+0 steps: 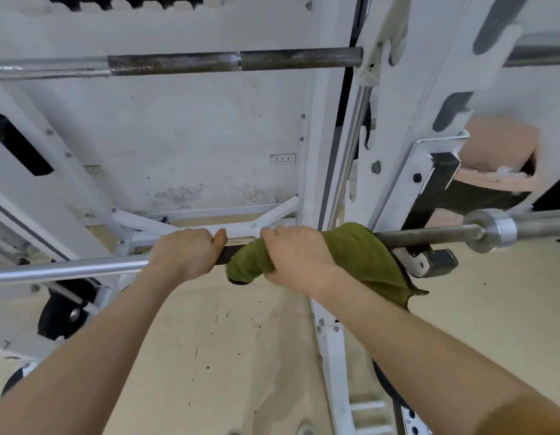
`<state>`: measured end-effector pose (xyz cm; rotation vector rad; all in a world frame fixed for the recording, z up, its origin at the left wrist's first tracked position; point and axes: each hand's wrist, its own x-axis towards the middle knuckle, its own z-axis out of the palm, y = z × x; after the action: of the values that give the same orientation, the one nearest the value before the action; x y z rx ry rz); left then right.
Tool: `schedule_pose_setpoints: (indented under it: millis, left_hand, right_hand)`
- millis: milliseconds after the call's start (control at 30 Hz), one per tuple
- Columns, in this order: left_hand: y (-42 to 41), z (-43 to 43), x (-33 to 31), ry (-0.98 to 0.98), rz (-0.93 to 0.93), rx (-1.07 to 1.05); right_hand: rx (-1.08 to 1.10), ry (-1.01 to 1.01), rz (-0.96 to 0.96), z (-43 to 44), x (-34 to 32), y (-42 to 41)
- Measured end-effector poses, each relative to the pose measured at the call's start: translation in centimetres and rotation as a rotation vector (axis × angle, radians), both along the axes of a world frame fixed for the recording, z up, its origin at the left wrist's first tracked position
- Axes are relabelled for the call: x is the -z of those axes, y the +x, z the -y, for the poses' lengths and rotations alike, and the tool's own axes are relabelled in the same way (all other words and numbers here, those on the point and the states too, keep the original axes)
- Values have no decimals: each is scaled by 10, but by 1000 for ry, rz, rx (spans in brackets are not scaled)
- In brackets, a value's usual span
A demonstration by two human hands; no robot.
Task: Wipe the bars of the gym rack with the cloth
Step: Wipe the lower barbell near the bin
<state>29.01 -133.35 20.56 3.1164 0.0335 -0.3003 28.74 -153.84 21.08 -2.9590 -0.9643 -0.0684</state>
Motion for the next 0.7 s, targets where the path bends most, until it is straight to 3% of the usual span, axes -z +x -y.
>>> schedule_pose_setpoints:
  millis: [100,267,367,433,500,533,600,633,700]
  left_hand:
    - [-8,-1,3,57,58,-33]
    - [-2,15,-4,83,33,7]
    - [-5,78,-18,-63,110,151]
    - [-5,114,-19,-154,157,263]
    - [3,151,-15,-198,152,354]
    - [7,167,-12,-205,148,375]
    - [11,192,-5,-138,198,394]
    - [12,199,-1,-86,247,410]
    - [13,200,5,-34,323,418]
  right_hand:
    - [-55,88,-20,40,2,3]
    - [204,389,-195,137,-10,-1]
    - [497,1032,-270,175,-35,-4]
    - [680,1342,-19,198,-47,-4]
    - [857,1249,224,215,-44,5]
    - [911,1059,245,217,-37,10]
    - [918,603,123,208,-15,16]
    - [910,472,51,198,-8,17]
    - [876,499,-17,182,-9,13]
